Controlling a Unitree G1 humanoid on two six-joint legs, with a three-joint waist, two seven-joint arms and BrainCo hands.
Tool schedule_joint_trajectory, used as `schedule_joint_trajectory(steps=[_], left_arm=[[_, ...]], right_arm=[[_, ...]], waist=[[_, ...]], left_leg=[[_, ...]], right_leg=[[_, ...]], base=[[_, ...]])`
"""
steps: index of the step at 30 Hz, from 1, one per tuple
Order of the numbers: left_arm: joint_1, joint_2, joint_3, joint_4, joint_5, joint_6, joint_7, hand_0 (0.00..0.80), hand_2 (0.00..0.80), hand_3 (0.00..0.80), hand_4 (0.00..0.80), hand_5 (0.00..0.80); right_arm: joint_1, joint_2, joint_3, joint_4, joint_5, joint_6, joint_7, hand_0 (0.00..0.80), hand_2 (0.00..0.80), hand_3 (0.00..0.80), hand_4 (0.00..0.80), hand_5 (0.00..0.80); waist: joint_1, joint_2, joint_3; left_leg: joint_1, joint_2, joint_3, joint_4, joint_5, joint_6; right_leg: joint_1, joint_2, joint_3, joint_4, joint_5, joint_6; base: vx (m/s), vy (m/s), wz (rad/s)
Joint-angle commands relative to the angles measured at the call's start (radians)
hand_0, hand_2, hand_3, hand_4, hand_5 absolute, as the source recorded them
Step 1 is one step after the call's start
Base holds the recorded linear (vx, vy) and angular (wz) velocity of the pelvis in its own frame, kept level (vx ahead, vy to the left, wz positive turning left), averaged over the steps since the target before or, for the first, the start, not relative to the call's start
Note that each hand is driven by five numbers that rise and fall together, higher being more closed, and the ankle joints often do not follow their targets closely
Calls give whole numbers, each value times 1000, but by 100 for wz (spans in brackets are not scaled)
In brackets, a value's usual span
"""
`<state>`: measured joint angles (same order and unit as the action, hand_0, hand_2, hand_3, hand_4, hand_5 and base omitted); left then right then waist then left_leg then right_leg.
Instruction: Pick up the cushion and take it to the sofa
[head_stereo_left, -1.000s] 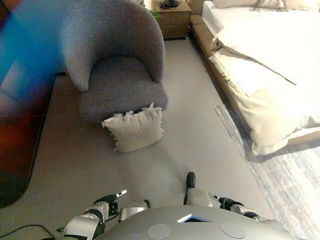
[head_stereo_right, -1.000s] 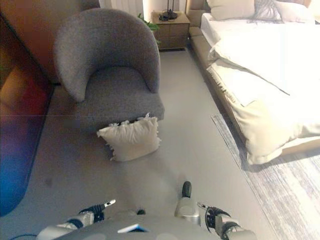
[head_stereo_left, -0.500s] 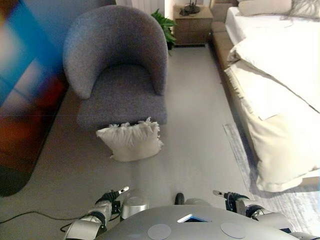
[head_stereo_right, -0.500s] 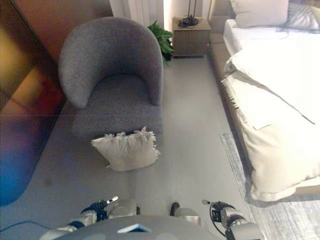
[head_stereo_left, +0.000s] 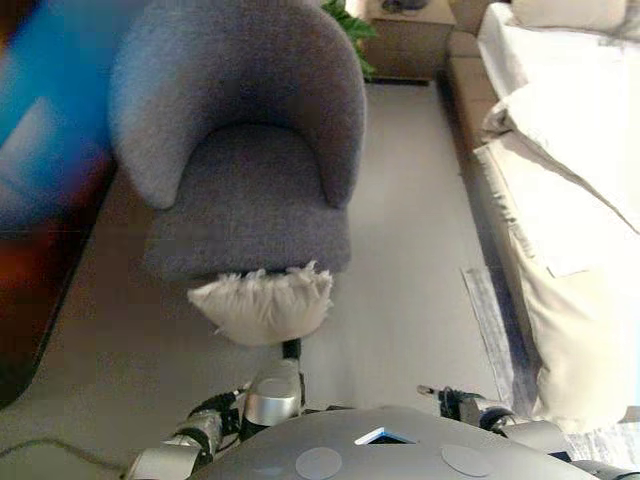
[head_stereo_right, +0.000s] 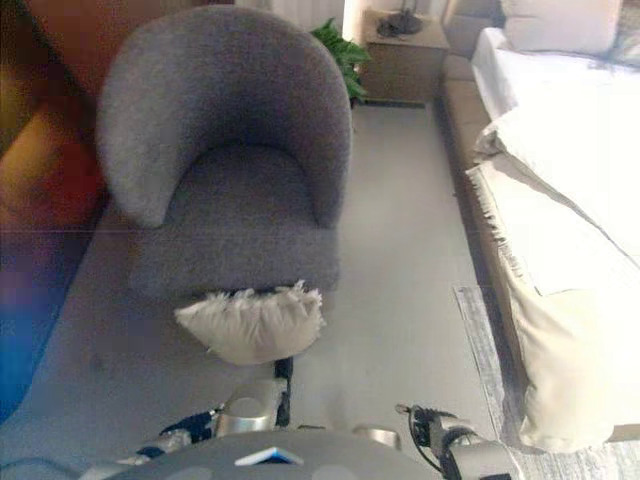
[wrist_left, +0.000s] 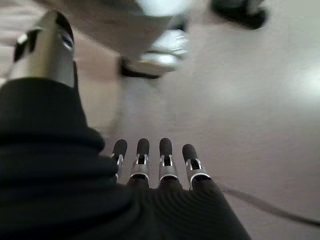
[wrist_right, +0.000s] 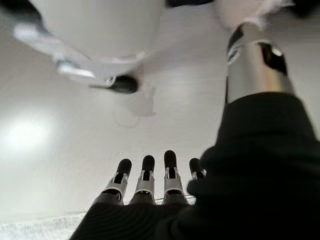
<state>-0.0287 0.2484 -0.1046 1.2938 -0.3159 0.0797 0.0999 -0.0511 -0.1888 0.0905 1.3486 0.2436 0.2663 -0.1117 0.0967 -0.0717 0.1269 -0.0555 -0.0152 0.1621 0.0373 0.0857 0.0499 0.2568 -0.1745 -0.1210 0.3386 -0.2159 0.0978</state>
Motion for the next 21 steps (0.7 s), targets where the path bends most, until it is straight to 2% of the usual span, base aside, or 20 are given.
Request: schedule_joint_trajectory(steps=[1,2,3,5,6,7,8,11,13,14,17,21], left_arm=[[-22,21,-60,-27,13,12,-23,0,0,0,0,0],[-30,25,-65,-30,10,23,-24,0,0,0,0,0],[-50,34,-83,-27,4,43,-31,0,0,0,0,0],[-77,43,-93,-21,-2,44,-45,0,0,0,0,0],[-93,45,-94,-19,-3,41,-51,0,0,0,0,0],[-122,45,-105,-19,-9,41,-56,0,0,0,0,0],[-149,39,-117,-16,0,36,-55,0,0,0,0,0],[-132,25,-123,-20,14,19,-40,0,0,0,0,0],[-120,24,-121,-20,9,7,-40,0,0,0,0,0],[-104,20,-120,-19,-3,-2,-32,0,0,0,0,0],[-87,11,-108,-9,-3,14,-10,0,0,0,0,0],[-72,-3,-108,10,72,17,-9,0,0,0,0,0]], right_arm=[[12,-61,35,-62,-70,-33,37,0,0,0,0,0],[3,-60,41,-70,-74,-44,38,0,0,0,0,0],[-12,-58,56,-80,-80,-71,37,0,0,0,0,0],[-29,-58,81,-93,-79,-91,35,0,0,0,0,0],[-37,-56,91,-98,-65,-93,31,0,0,0,0,0],[-44,-53,100,-101,-41,-101,25,0,0,0,0,0],[-42,-51,99,-98,-18,-108,29,0,0,0,0,0],[-17,-49,90,-96,-46,-131,45,0,0,0,0,0],[-11,-51,92,-96,-73,-142,52,0,0,0,0,0],[-3,-53,93,-93,-94,-155,52,0,0,0,0,0],[-2,-56,101,-88,-97,-163,43,0,0,0,0,0],[-38,-74,132,-102,-127,-228,13,0,0,0,0,0]], waist=[[4,12,-61],[-2,17,-57],[-18,27,-49],[-27,42,-39],[-31,49,-31],[-39,58,-15],[-56,59,1],[-73,60,5],[-78,59,2],[-75,53,-11],[-64,38,-27],[-36,33,-25]], left_leg=[[-130,31,-45,86,-116,-13],[-102,31,-40,67,-117,-11],[-72,33,-37,43,-116,-8],[-49,45,-34,28,-115,-13],[-34,54,-28,21,-118,-16],[-17,64,-27,15,-124,-19],[-1,70,-31,13,-135,-22],[46,85,-37,-11,-148,-36],[60,91,-47,-17,-151,-38],[63,98,-59,-13,-152,-45],[55,105,-88,17,-155,-62],[28,141,-123,38,-134,-107]], right_leg=[[-39,-13,-32,196,202,60],[-91,-7,-32,195,201,55],[-154,19,-43,149,154,41],[-226,23,-75,75,112,19],[-261,12,-88,42,112,12],[-297,9,-88,-6,109,5],[-328,-2,-61,-97,142,7],[-306,-21,-23,-197,190,29],[-300,-18,-5,-191,187,34],[-269,-4,-5,-215,156,39],[-232,7,-11,-251,144,27],[-190,28,-51,-297,130,1]], base=[[373,174,-6],[436,194,-34],[315,123,-32],[197,62,-17],[73,-18,0],[68,-93,1],[105,-140,9],[163,-132,39],[186,-133,35],[247,-200,45],[201,-236,29],[81,-252,24]])
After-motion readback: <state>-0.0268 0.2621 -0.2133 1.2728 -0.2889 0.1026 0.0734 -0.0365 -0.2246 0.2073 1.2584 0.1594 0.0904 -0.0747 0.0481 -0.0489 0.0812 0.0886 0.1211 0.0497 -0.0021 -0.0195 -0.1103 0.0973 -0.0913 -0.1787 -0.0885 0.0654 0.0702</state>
